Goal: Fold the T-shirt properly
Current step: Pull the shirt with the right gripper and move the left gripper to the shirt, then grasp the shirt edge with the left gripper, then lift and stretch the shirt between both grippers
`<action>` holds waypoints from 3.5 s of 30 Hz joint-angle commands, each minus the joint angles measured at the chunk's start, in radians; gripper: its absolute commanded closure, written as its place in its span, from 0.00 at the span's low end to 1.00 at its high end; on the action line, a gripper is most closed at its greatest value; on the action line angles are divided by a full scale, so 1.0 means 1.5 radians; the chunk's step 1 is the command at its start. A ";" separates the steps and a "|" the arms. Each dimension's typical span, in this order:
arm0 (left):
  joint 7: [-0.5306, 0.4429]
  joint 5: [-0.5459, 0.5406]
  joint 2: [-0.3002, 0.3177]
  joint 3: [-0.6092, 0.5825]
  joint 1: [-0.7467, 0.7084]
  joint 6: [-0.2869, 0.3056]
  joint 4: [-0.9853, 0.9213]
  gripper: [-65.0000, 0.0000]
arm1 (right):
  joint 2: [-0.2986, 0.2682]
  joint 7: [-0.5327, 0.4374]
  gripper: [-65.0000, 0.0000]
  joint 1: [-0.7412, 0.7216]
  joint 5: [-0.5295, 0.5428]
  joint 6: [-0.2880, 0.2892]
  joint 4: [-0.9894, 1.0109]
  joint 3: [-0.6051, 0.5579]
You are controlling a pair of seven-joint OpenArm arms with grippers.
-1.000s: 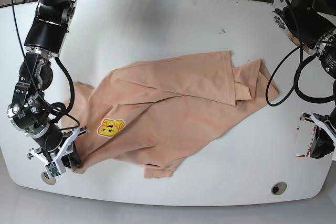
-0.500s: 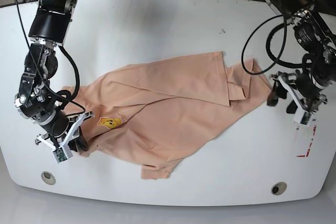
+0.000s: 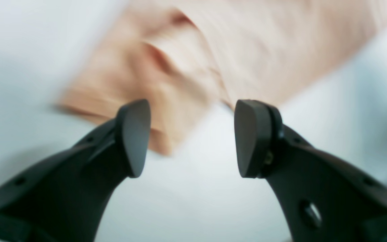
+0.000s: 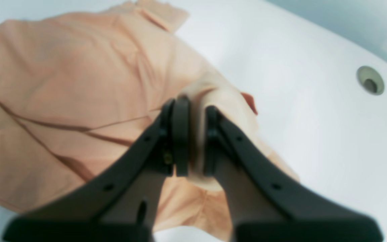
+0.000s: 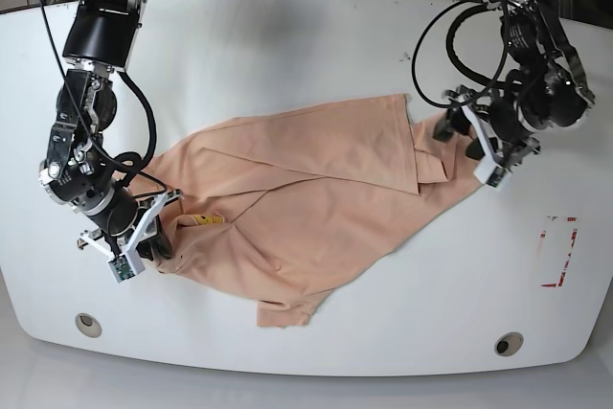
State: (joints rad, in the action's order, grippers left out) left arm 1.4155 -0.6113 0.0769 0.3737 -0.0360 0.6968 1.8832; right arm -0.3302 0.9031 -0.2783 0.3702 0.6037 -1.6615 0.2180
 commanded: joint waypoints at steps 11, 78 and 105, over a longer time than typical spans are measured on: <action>-0.047 0.006 0.003 -0.044 -0.071 0.001 -0.056 0.42 | 0.003 -0.016 0.90 -0.004 0.007 0.001 -0.013 0.007; -0.296 0.168 -0.015 -0.178 -0.061 -0.141 0.002 1.00 | 0.001 -0.014 0.90 0.025 0.007 0.001 -0.079 0.009; -0.220 0.168 0.009 0.024 0.092 0.001 0.064 1.00 | 0.001 -0.014 0.90 0.037 0.002 -0.001 -0.109 0.037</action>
State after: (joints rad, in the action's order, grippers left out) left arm 1.1114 -0.3435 0.0795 0.3973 0.0593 0.6975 1.9537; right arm -0.3145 0.9150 -0.1768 0.3626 0.6033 -1.8099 0.2718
